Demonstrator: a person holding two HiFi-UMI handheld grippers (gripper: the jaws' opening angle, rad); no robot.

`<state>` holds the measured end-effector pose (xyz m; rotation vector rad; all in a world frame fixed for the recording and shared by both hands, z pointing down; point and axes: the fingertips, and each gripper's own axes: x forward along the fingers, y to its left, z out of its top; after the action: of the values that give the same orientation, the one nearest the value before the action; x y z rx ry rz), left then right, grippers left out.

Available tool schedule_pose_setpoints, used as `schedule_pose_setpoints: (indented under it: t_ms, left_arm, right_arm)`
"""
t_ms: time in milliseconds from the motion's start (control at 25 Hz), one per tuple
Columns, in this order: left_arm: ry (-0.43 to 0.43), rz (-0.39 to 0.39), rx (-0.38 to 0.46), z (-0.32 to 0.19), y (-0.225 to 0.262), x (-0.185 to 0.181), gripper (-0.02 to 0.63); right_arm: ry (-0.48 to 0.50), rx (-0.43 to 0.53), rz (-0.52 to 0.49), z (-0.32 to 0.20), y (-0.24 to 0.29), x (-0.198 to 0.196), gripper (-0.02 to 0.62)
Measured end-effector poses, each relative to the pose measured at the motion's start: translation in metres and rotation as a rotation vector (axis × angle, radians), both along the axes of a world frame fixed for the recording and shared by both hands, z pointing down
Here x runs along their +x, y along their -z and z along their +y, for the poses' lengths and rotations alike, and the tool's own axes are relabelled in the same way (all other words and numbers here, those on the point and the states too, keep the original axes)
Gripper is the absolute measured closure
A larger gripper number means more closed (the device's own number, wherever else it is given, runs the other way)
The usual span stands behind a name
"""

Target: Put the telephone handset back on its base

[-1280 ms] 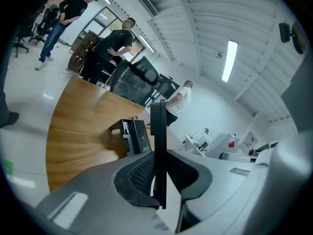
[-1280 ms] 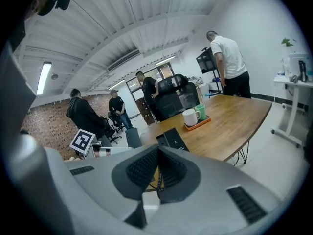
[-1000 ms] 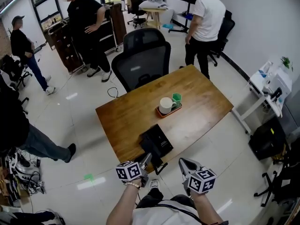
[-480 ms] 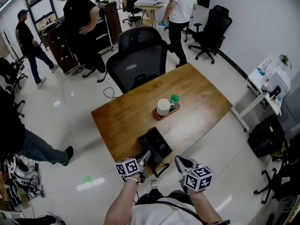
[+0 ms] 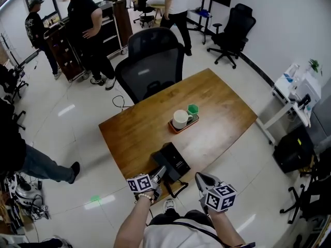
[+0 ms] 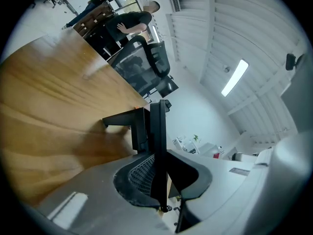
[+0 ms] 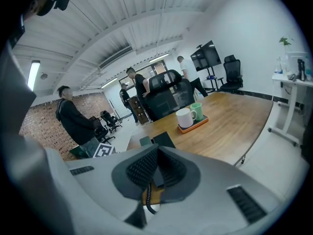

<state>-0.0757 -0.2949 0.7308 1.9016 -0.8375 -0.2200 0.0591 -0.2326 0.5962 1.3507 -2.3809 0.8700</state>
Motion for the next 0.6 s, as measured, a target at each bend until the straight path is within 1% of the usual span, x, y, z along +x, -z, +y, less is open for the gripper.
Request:
schedule_pose_setpoints:
  t_ms: [280, 360, 440, 520, 600]
  left_arm:
    - [-0.036, 0.019, -0.023, 0.001, -0.01, 0.005, 0.537]
    - [-0.031, 0.045, -0.048, 0.001, -0.015, 0.005, 0.537]
    - [-0.023, 0.051, -0.049, -0.001, -0.017, 0.005, 0.535]
    - [-0.018, 0.034, -0.043, -0.002, -0.017, 0.004, 0.535]
    - [-0.012, -0.014, -0.032, -0.002, -0.018, 0.003, 0.527]
  right_arm:
    - [-0.006, -0.009, 0.001, 0.002, -0.003, 0.002, 0.592]
    - [-0.009, -0.011, 0.002, 0.004, -0.005, 0.005, 0.592]
    - [-0.012, -0.013, 0.002, 0.006, -0.005, 0.008, 0.592]
    - [-0.018, -0.016, 0.004, 0.007, -0.005, 0.011, 0.592]
    - [-0.023, -0.018, 0.006, 0.007, -0.006, 0.015, 0.592]
